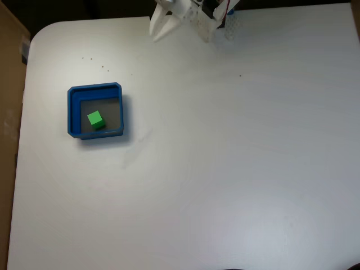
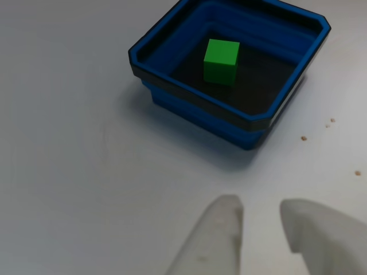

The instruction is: Pick up green cube and drop it in the blue box

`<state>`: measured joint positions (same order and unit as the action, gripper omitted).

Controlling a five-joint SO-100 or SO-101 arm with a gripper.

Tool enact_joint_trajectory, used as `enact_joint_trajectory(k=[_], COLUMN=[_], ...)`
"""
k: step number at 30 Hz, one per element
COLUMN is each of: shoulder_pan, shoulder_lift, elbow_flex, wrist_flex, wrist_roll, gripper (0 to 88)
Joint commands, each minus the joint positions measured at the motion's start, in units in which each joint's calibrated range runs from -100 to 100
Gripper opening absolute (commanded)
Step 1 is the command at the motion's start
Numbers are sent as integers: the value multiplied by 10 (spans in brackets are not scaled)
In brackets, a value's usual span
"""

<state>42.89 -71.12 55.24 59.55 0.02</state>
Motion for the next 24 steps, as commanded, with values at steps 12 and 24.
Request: enact_joint_trajectory(k=[12,24], shoulder_pan=[-11,-13], shoulder_lift=[-126,-195], elbow_flex=[227,396], wrist_flex=[-131,-286], wrist_roll=[-1,1], gripper=[20,20])
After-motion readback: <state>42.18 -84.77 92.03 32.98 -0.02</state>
